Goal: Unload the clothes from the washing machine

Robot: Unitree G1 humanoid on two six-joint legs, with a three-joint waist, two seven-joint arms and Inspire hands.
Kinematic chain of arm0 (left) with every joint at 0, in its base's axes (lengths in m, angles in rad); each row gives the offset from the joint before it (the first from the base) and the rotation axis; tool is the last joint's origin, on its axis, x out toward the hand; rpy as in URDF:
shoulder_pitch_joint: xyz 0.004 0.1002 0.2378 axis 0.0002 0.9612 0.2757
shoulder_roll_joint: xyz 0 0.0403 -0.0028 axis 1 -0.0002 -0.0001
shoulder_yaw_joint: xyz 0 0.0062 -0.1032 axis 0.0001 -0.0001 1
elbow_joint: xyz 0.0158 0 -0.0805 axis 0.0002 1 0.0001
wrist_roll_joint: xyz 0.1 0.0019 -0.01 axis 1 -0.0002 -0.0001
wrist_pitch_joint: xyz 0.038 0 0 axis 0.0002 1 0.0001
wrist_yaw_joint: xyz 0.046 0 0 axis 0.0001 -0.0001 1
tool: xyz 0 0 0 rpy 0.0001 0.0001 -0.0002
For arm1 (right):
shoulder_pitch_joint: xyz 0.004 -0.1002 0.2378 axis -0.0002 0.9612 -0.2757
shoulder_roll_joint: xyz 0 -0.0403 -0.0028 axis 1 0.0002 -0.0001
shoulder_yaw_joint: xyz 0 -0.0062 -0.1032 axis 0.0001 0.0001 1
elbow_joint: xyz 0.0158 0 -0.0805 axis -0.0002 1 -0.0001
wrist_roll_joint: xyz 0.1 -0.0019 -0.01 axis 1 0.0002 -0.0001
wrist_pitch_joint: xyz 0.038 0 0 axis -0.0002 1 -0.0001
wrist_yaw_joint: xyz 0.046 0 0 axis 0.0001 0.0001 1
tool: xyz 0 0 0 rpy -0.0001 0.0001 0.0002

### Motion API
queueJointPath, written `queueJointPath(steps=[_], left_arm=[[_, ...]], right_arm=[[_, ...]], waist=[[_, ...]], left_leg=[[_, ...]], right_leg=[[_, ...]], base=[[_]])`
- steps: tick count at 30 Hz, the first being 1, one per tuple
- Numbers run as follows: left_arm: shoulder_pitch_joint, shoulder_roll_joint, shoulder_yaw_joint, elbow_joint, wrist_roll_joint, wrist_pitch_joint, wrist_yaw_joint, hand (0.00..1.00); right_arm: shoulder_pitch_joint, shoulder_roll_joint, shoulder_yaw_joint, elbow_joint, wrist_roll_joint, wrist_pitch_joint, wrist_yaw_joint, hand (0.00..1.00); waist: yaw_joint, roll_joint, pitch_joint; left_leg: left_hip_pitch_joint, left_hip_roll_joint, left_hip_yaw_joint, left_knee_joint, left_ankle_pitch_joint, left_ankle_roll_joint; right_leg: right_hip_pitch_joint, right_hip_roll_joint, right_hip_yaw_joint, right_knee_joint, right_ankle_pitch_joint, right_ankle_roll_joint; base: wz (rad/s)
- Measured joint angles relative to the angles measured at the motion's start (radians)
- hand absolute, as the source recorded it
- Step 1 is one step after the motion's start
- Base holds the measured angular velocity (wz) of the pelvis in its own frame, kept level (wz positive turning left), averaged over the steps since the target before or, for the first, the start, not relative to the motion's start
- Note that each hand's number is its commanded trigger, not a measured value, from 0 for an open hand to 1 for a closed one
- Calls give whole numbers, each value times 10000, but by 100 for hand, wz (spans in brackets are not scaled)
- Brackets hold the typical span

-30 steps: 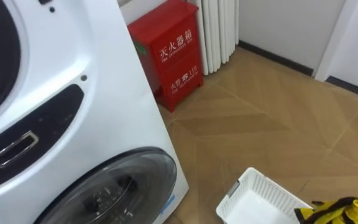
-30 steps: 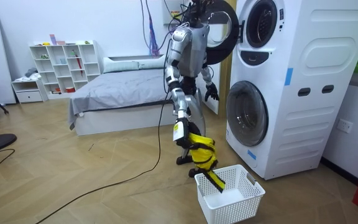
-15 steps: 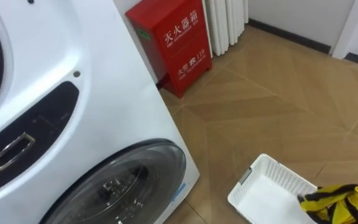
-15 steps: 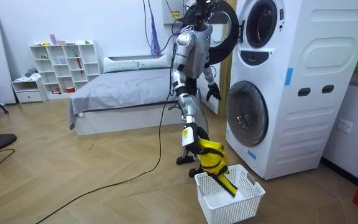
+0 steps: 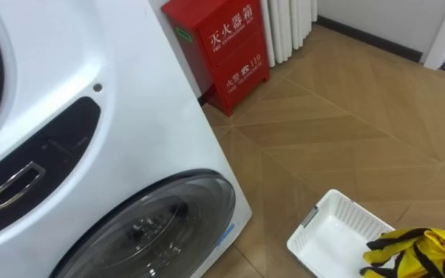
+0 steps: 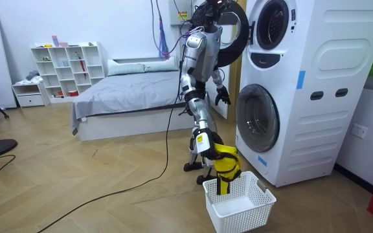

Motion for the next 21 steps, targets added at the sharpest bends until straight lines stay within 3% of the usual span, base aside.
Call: queueJointPath(steps=[6, 16, 21], left_arm=[[188, 0, -4, -134, -45, -2, 3, 0], [239, 17, -5, -133, -62, 0, 24, 0], [238, 79, -155, -142, -457, 21, 30, 0]], right_arm=[[-88, 0, 351, 2, -5, -140, -25, 0], [-94, 1, 495, 62, 4, -177, -35, 0], [-47, 3, 497, 62, 8, -178, -41, 0]], waist=[[3, -61, -1], [-34, -377, -2], [-33, -385, 2]], left_leg=[[-46, -1, -192, -1, 53, 13], [-60, 10, -376, 3, 72, 20], [-44, -5, -437, 36, 76, 28]], right_leg=[[12, -137, -213, 6, -53, -29], [46, -222, -373, 0, -123, -49], [44, -265, -453, 8, -187, -31]], base=[[14], [5], [4]])
